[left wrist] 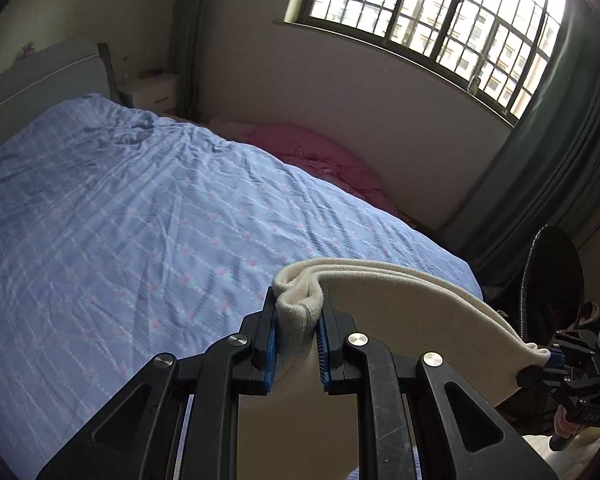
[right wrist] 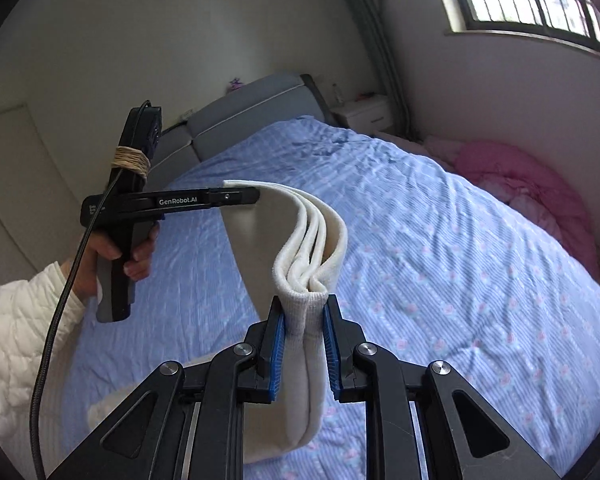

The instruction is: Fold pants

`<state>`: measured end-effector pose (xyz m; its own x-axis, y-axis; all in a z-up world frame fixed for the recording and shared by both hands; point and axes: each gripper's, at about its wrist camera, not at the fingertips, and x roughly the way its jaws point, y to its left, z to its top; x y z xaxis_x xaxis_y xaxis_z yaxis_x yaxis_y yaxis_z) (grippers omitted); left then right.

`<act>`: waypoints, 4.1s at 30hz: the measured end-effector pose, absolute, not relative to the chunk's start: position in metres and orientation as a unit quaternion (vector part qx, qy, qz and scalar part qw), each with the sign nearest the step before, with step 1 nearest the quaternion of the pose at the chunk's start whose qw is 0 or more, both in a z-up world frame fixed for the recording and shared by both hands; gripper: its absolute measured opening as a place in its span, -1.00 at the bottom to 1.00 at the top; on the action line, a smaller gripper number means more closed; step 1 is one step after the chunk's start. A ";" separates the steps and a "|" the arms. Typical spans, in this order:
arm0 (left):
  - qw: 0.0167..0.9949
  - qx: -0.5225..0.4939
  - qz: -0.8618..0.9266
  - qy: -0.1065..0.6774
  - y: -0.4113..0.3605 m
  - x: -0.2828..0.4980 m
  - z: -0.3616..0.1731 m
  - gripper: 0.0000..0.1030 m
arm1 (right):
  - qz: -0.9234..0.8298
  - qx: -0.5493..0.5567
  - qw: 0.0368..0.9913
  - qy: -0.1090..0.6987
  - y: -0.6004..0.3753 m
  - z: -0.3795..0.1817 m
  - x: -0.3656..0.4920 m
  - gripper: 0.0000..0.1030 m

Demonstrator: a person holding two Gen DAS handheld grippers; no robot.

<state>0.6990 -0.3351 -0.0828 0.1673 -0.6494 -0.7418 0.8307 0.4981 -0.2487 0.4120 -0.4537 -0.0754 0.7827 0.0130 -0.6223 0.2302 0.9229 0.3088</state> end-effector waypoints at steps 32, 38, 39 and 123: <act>0.740 0.010 -0.329 0.586 0.069 0.630 -0.297 0.29 | 0.113 -0.043 0.819 0.562 -0.071 -0.284 0.427 -0.62; 0.713 -0.122 -0.300 0.622 0.069 0.635 -0.334 0.29 | 0.126 -0.067 0.800 0.583 -0.055 -0.305 0.418 -0.61; 0.715 -0.132 -0.293 0.621 0.065 0.637 -0.339 0.30 | 0.126 -0.066 0.798 0.586 -0.053 -0.308 0.418 -0.61; 0.827 -0.366 0.028 0.427 0.250 0.495 -0.256 -0.46 | 0.133 0.027 0.819 0.558 -0.030 -0.215 0.462 -0.10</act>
<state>0.4945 0.2504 -0.2563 0.6344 -0.2651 -0.7261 -0.3586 0.7312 -0.5803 0.4620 -0.0297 -0.2146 0.3415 0.2478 -0.9066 -0.1878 0.9632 0.1925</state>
